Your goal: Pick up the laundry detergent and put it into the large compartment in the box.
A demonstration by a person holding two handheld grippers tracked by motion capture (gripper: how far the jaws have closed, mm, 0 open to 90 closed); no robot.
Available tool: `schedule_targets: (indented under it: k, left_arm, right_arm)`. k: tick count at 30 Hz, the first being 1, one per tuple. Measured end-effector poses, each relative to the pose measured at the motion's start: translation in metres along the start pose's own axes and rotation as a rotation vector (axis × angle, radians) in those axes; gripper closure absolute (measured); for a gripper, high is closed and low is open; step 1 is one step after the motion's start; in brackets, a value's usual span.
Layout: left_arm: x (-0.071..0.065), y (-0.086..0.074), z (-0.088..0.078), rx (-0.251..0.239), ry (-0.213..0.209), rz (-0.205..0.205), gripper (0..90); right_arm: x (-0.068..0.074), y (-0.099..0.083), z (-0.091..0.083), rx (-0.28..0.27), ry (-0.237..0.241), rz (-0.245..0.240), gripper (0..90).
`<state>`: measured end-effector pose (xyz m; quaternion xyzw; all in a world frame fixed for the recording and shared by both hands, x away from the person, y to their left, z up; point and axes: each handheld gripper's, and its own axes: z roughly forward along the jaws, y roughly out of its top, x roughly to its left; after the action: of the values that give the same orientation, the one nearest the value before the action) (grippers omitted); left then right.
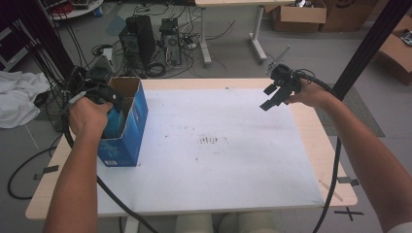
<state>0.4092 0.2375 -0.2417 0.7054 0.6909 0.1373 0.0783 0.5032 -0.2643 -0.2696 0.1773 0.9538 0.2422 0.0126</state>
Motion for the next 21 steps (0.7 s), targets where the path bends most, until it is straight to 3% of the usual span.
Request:
schedule_targets:
  k: [21]
  left_arm:
    - [0.001, -0.008, 0.037, 0.055, -0.018, 0.009, 38.1]
  right_arm:
    - [-0.002, -0.003, 0.002, 0.008, -0.004, 0.008, 17.6]
